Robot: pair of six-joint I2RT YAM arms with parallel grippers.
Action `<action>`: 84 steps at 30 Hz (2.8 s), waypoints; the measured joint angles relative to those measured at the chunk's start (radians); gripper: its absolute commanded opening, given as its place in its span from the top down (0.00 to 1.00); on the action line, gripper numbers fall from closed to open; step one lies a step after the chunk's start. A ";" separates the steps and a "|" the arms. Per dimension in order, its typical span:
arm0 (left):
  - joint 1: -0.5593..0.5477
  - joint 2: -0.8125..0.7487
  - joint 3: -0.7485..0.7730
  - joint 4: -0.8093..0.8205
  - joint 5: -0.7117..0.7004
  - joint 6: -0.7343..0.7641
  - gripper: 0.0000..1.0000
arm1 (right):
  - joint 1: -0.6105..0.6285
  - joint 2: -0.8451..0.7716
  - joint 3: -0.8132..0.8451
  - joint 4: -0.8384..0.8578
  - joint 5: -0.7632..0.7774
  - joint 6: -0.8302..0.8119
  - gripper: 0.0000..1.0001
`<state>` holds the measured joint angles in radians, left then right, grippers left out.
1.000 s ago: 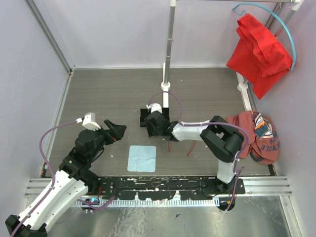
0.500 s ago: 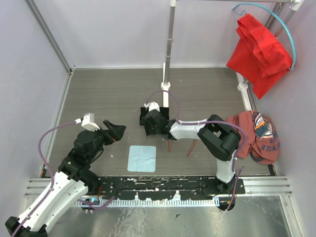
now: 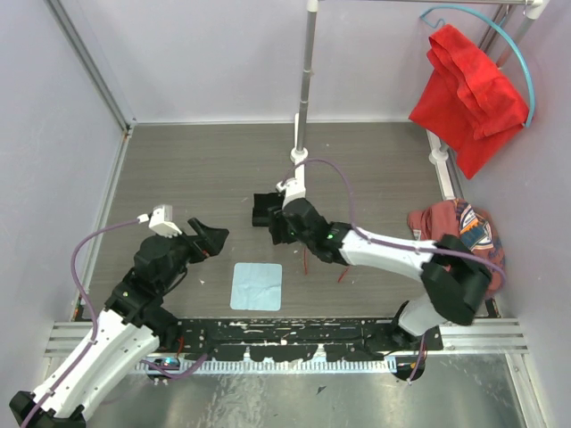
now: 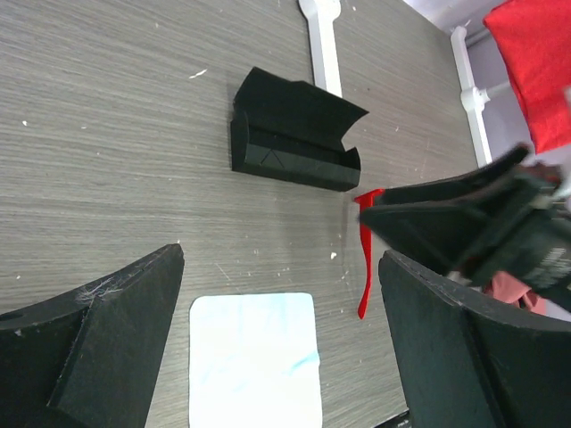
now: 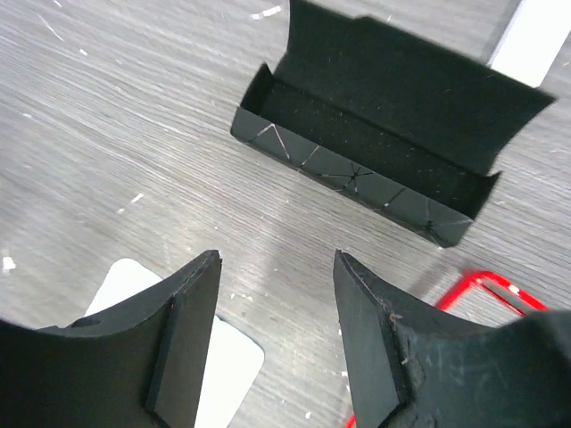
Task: Organize the sunglasses
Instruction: Adjust the sunglasses case at the center of the board, then fold the glasses cleaning cloth at the center of the board.
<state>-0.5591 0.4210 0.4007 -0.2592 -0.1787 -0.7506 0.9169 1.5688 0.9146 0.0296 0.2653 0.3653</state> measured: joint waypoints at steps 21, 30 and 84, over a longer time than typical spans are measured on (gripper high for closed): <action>0.000 0.148 0.002 -0.039 0.142 0.043 0.02 | 0.033 -0.482 -0.323 -0.015 0.009 0.040 0.52; 0.000 0.182 -0.005 -0.053 0.171 0.070 0.03 | 0.135 -0.372 -0.323 -0.008 0.015 0.049 0.52; -0.216 0.582 -0.054 0.130 -0.005 0.039 0.34 | 0.178 -0.026 -0.241 0.092 0.016 0.121 0.58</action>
<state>-0.7753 1.0031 0.3466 -0.1295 -0.1833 -0.7120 1.0946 1.5425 0.6731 0.1215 0.2810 0.4858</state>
